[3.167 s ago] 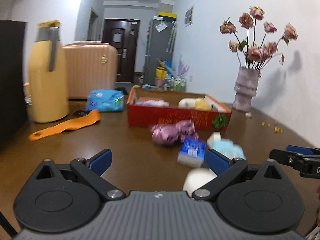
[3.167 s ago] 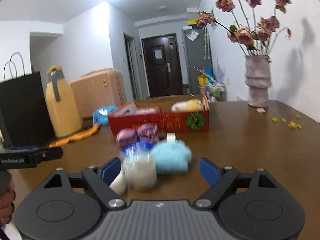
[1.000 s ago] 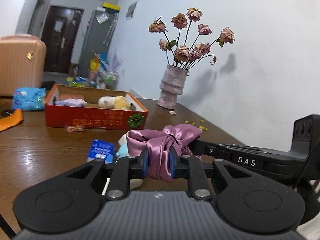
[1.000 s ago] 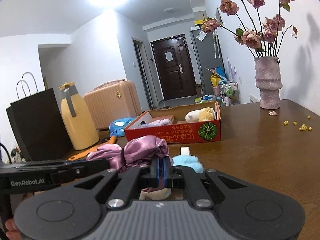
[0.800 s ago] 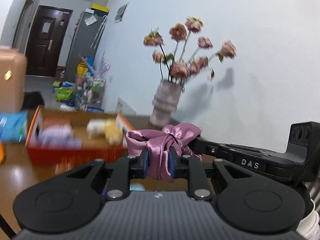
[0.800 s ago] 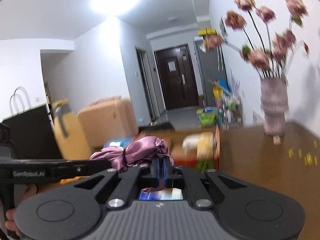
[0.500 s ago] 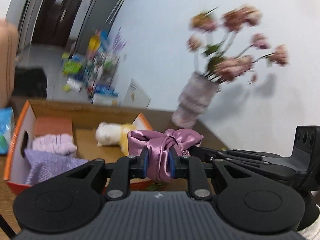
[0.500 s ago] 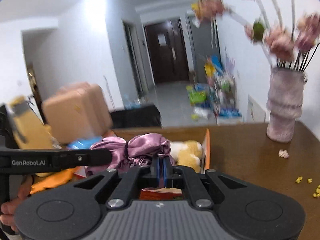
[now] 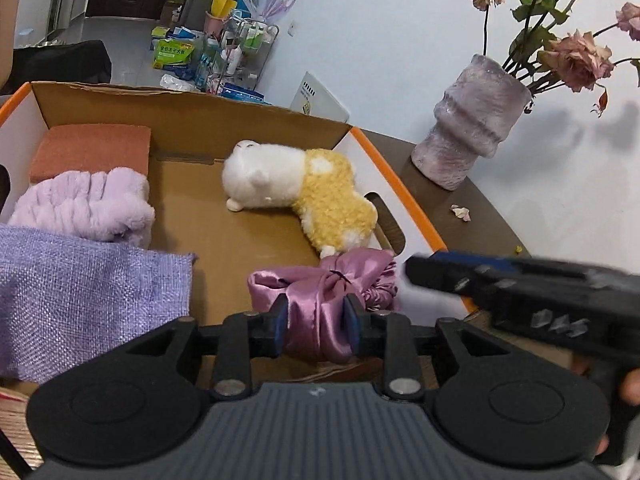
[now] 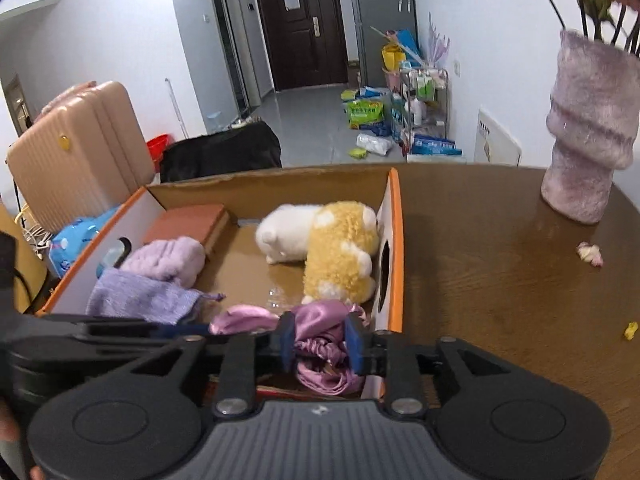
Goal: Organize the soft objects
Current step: 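Carry the scrunchie into the box beside the plush toy and release, then move both grippers back over the pile toward the white round puff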
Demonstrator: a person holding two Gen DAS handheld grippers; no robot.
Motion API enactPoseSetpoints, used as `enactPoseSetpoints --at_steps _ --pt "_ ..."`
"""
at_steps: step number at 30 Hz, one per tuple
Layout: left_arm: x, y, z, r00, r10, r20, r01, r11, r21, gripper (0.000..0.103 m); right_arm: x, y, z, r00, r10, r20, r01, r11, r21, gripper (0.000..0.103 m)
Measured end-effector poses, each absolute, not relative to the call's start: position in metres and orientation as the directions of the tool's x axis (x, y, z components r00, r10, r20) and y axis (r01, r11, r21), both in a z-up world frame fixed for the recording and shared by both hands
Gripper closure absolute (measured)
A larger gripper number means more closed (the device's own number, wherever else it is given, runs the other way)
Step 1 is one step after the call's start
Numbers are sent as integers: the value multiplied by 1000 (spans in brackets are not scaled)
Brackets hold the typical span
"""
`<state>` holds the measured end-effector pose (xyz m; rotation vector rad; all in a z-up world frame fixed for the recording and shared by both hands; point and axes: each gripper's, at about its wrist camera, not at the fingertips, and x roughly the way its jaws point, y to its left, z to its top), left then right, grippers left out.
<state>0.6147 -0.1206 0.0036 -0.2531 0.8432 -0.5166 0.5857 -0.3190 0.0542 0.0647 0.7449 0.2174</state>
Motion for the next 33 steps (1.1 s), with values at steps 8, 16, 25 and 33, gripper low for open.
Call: enactPoseSetpoints --at_steps 8,16,25,33 --pt "578 -104 64 668 -482 -567 377 876 -301 40 560 -318 101 765 195 -614 -198 978 63 61" --pt "476 -58 131 848 -277 -452 255 961 -109 23 479 -314 138 847 219 -485 -238 971 22 41" --pt "293 -20 124 968 -65 -244 61 998 -24 0 318 -308 124 948 225 -224 -232 973 -5 27" --pt "166 -10 83 968 11 -252 -29 997 -67 0 195 -292 74 939 267 -218 -268 963 27 17"
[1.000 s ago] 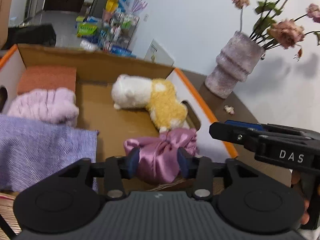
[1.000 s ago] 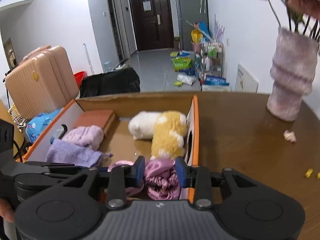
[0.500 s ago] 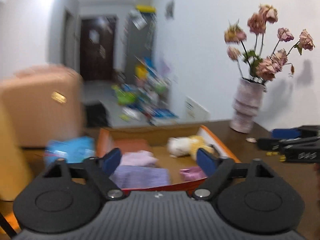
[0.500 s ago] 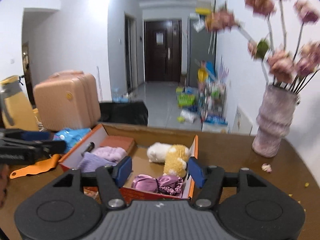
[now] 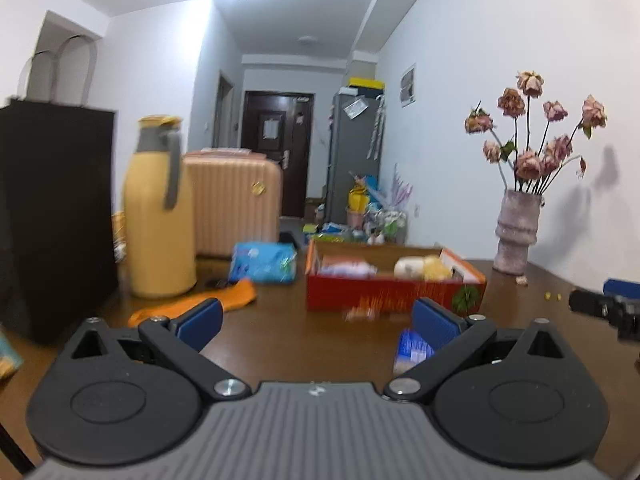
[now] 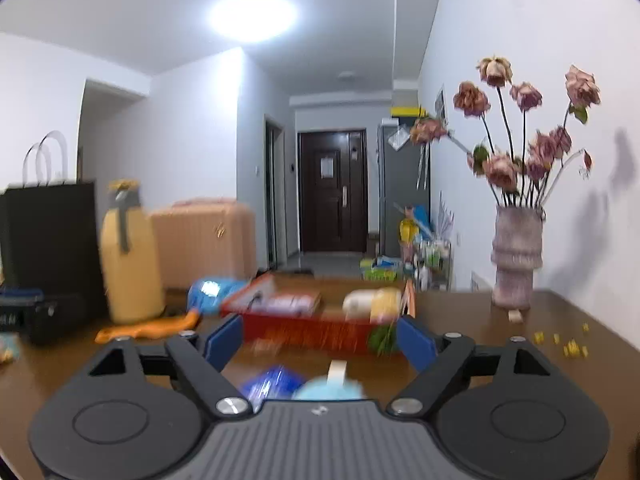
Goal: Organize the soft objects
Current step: 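Move both grippers back over the pile toward the white round puff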
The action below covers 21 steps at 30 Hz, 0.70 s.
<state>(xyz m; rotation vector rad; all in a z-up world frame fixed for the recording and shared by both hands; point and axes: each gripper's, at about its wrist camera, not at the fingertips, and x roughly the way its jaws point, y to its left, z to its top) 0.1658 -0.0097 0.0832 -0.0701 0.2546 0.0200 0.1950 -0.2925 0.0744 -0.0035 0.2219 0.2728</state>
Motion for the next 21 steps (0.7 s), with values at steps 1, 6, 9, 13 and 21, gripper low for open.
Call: enactPoseSetpoints --at_steps 1,6,9,13,21 --pt "155 -8 79 965 14 -263 -31 998 -60 0 183 -289 67 932 272 -238 -273 961 30 16" --pt "129 -11 64 941 -11 -338 -15 997 -74 0 136 -278 43 905 305 -296 -294 952 83 17" --pt "128 -15 63 943 -13 -333 -8 998 -63 0 127 -277 40 898 318 -305 -308 948 82 17" --pt "131 -21 62 941 -35 -338 18 998 -53 0 128 -287 43 917 265 -298 -256 964 69 17" --pt "158 -41 51 918 -85 -388 72 996 -48 0 150 -303 31 910 251 -331 -219 967 130 18"
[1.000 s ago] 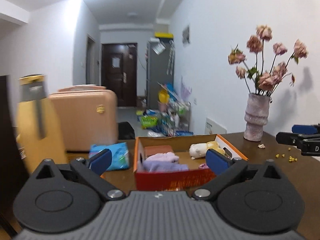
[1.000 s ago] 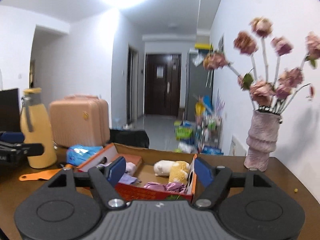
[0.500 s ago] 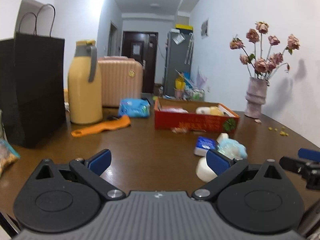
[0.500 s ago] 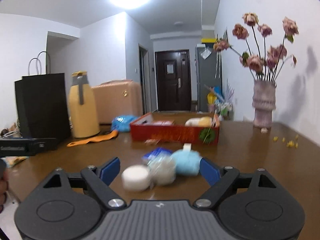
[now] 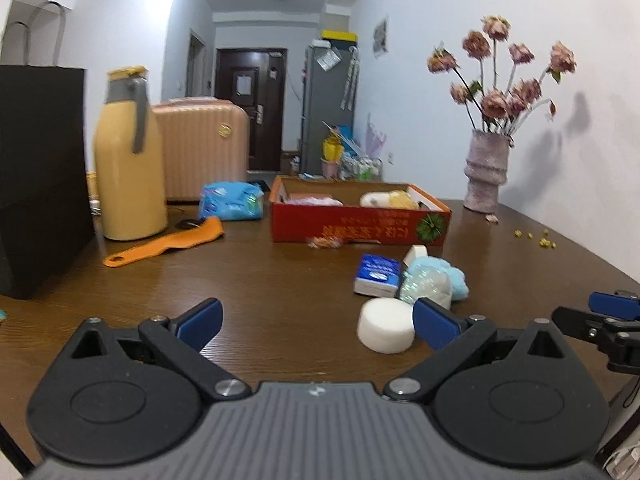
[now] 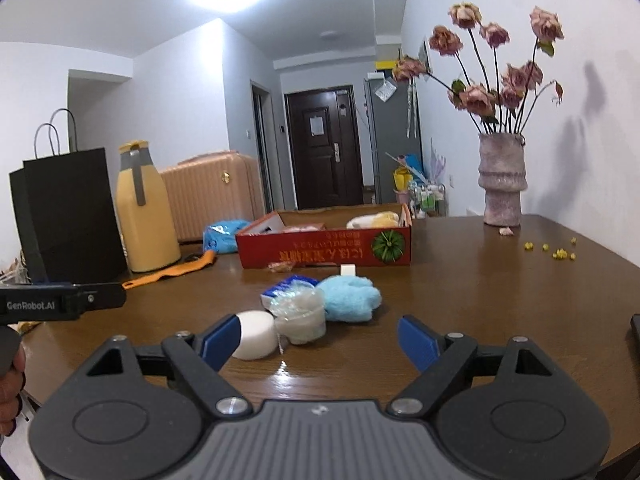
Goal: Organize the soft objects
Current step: 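Move both grippers back over the pile toward the white round puff, then close both grippers on the white round puff and lift it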
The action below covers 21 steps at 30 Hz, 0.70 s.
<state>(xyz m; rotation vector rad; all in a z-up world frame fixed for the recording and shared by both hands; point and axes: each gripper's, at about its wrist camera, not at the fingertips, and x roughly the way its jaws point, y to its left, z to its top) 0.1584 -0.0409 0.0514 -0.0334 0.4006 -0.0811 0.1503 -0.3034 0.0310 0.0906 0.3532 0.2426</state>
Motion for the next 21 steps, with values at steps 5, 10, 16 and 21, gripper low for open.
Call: enactPoseSetpoints --at_steps 5,10,16,21 --pt "191 -68 31 890 -150 -431 154 988 -25 0 177 -308 23 892 260 -369 -221 964 145 23" --pt "233 -86 10 857 -195 -476 202 979 -38 2 214 -310 20 867 278 -415 -237 960 147 37" --pt "277 -93 -12 808 -227 -544 234 970 -58 26 277 -311 21 857 291 -425 -253 956 145 41" --pt "289 -87 -19 779 -259 -571 251 963 -94 45 344 -307 19 847 298 -440 -256 954 153 42"
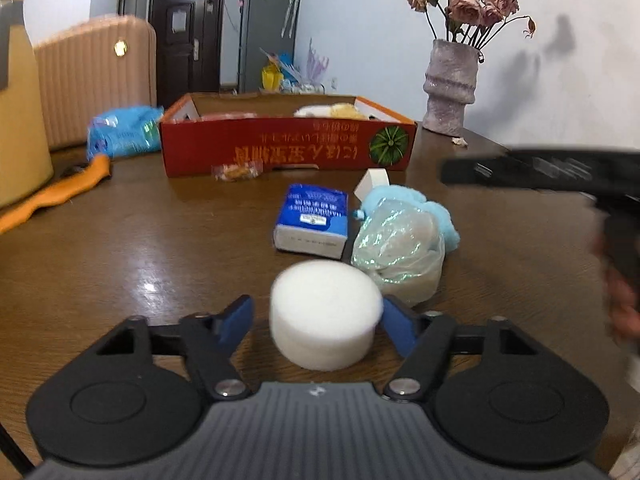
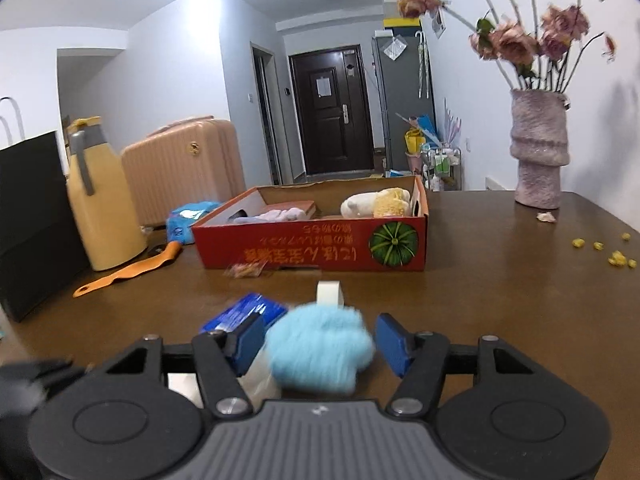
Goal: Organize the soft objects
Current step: 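Close both grippers on the white round puff and lift it, then carry the white puff into the box and open both grippers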
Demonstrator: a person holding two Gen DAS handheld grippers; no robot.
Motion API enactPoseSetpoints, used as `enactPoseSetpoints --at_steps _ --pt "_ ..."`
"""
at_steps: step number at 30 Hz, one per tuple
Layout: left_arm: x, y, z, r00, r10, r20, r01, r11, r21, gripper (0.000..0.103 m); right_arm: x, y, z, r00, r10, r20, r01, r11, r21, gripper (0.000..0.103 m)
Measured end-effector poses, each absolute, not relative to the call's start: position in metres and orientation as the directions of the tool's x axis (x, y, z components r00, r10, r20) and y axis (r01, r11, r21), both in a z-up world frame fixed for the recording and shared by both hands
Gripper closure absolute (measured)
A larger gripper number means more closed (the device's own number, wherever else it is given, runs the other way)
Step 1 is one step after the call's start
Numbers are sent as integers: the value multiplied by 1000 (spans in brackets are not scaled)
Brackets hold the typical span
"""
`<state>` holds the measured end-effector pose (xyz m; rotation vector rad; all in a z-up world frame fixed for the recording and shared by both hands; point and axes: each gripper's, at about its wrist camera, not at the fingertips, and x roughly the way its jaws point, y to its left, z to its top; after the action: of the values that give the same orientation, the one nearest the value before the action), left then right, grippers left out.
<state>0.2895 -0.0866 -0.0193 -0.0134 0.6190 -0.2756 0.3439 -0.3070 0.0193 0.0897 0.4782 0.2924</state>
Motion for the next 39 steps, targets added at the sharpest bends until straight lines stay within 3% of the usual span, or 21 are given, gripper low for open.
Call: enactPoseSetpoints --at_steps 5,9,10,16,25,33,39 --pt "298 -73 -15 800 -232 -554 230 970 -74 47 413 -294 5 810 300 -504 -257 954 155 51" --pt "307 -59 -8 815 -224 -535 199 974 -105 47 446 -285 -9 784 298 -545 -247 954 168 72" --pt "308 -57 -7 818 -218 -532 192 976 -104 47 450 -283 -12 774 304 -555 -249 953 174 86" --pt "304 -51 8 843 -208 -496 182 978 -101 47 420 -287 11 840 298 -454 -245 954 174 88" --pt "251 -64 36 859 -282 -427 257 959 -117 47 299 -296 46 886 319 -338 -266 944 193 88" --pt "226 -77 45 859 -321 -399 299 947 -117 47 265 -310 49 897 330 -293 -261 933 249 88" --pt "229 -74 44 863 -307 -401 285 951 -116 47 275 -315 42 881 350 -318 -255 918 303 88"
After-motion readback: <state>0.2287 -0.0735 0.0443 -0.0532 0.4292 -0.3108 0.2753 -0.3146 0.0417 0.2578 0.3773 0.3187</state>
